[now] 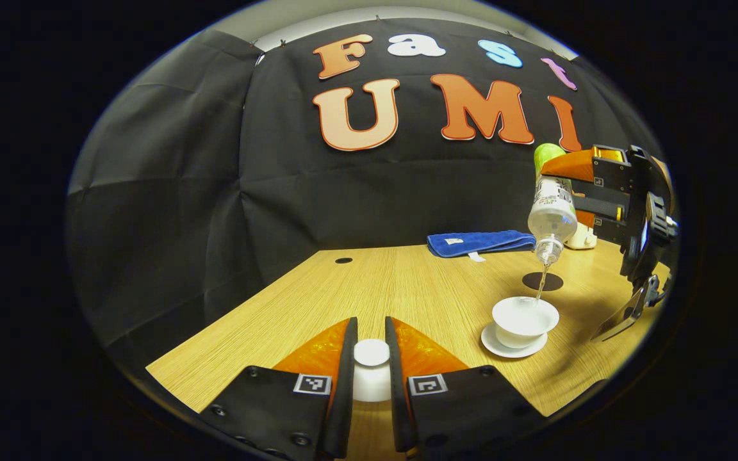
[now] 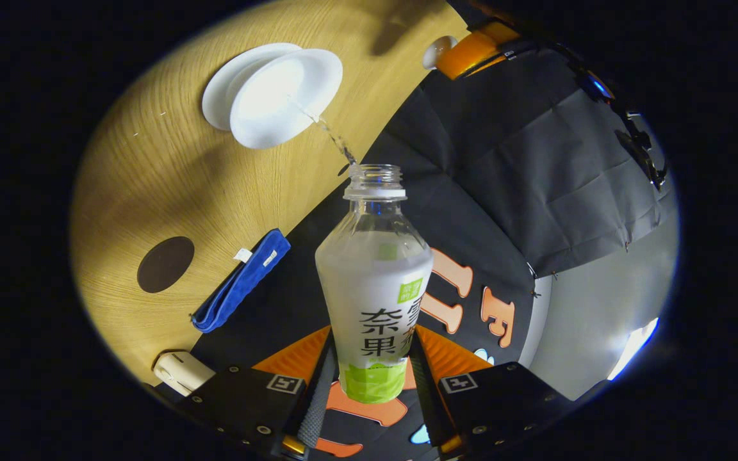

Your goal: Open the teacup lid with one hand, grasp the water bottle and pour water into the teacup with the other hand; after pouring, place the water bottle on the coaster and then close the teacup lid.

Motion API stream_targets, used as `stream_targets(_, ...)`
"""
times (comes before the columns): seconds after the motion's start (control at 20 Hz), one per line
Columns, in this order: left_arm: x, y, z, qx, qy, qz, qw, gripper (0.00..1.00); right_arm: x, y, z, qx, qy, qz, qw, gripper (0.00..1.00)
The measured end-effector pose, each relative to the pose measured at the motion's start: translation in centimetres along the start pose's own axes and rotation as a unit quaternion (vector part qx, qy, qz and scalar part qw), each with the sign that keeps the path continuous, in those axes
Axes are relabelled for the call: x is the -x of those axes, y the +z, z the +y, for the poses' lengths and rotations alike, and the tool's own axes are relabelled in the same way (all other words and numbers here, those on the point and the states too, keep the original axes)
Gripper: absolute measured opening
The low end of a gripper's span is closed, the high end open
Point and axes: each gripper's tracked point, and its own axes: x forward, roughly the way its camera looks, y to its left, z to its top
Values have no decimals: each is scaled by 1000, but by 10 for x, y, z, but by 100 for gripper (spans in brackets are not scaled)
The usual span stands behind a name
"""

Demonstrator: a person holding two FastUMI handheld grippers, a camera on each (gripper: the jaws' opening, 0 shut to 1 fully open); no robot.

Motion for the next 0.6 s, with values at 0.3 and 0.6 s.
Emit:
stream_targets(0.3,0,1,-1,2,-2,-3,1000,30,0,19,4,14,6,-21,1000,63)
stream_targets(0.6,0,7,-6,11,-7,-10,1000,30,7,29,24,-49,41,-22,998,64)
